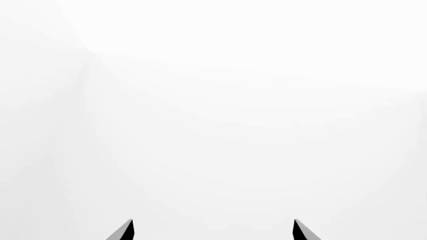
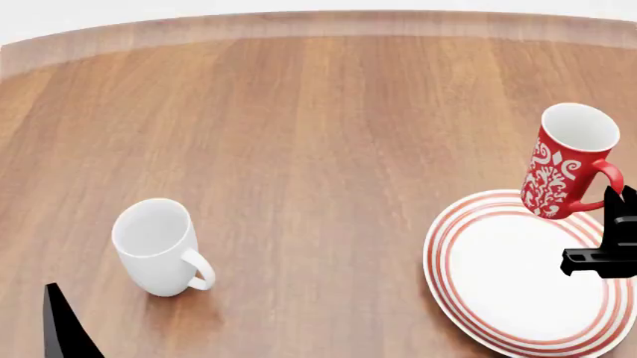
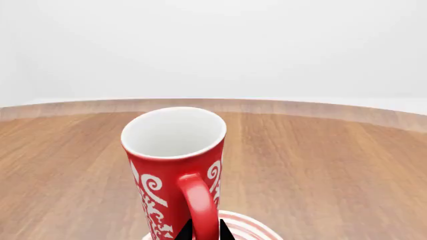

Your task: Pick up the red mug and put it on the plate

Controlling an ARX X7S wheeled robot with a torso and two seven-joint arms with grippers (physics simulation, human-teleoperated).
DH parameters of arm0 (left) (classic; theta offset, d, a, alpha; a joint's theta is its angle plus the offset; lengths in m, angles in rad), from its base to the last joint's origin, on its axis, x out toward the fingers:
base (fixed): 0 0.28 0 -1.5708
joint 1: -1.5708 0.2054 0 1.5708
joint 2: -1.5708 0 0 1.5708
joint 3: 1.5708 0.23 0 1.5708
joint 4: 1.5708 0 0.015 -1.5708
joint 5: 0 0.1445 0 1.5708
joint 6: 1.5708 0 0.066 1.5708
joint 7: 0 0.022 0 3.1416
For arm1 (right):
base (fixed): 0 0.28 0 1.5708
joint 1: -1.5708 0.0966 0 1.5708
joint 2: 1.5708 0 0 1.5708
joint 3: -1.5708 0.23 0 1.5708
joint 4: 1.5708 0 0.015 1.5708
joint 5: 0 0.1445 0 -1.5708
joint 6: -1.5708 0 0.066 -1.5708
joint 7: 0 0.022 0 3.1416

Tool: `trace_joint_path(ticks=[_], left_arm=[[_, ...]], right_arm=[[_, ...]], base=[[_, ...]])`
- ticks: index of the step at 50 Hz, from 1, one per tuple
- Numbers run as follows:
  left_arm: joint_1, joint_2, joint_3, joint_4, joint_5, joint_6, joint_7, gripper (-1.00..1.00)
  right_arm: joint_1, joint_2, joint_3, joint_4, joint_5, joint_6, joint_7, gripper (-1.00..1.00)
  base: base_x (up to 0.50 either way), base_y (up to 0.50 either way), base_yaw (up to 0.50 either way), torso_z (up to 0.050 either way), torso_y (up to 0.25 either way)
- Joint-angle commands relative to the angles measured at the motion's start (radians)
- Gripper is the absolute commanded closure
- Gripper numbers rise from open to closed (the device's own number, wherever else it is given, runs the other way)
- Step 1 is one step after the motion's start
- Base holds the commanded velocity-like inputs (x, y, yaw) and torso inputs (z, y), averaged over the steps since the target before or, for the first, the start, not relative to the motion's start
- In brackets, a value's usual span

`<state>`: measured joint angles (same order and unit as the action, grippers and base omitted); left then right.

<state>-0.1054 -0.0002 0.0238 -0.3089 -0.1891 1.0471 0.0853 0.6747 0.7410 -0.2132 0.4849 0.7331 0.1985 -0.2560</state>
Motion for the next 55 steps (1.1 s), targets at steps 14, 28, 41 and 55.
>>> trace_joint_path(ticks=[14,28,41,55], left_arm=[[0.0,0.0,0.0,0.005,-0.012,0.0,0.007,-1.0],[0.0,0.0,0.0,0.006,-0.013,0.0,0.007,-1.0],[0.0,0.0,0.001,0.007,-0.016,0.0,0.008,-1.0],[0.0,0.0,0.0,0.009,-0.018,0.0,0.01,-1.0]], right_arm=[[0.003,-0.004,0.011,-0.008,-0.012,-0.017,0.017,1.0],[0.018,-0.012,0.003,0.009,-0.035,-0.027,0.028,1.0],[0.026,-0.016,-0.002,0.016,-0.043,-0.031,0.026,1.0],[0.034,-0.02,-0.001,0.029,-0.049,-0.038,0.03,1.0]], base=[[0.0,0.0,0.0,0.008,-0.112],[0.0,0.0,0.0,0.008,-0.113],[0.0,0.0,0.0,0.008,-0.113],[0.0,0.0,0.0,0.008,-0.113]])
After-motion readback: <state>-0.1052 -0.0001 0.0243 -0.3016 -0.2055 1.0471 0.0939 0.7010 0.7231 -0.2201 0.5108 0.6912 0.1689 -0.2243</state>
